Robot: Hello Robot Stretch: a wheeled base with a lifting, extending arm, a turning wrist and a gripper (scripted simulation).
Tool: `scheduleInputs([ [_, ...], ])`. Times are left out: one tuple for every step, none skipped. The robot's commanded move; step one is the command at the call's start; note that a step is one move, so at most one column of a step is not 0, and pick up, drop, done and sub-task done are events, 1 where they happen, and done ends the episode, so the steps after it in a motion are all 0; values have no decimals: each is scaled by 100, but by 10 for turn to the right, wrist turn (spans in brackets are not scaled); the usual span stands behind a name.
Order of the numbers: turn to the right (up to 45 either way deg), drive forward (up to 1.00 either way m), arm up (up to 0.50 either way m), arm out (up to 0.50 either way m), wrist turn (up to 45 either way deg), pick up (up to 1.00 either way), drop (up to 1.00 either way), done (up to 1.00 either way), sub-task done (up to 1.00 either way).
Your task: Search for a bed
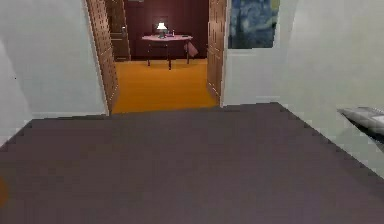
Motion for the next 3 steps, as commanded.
scheduleInputs([
  [-30, 0, 0, 0, 0, 0, 0, 0, 0],
  [0, 100, 0, 0, 0, 0, 0, 0, 0],
  [0, 100, 0, 0, 0, 0, 0, 0, 0],
])
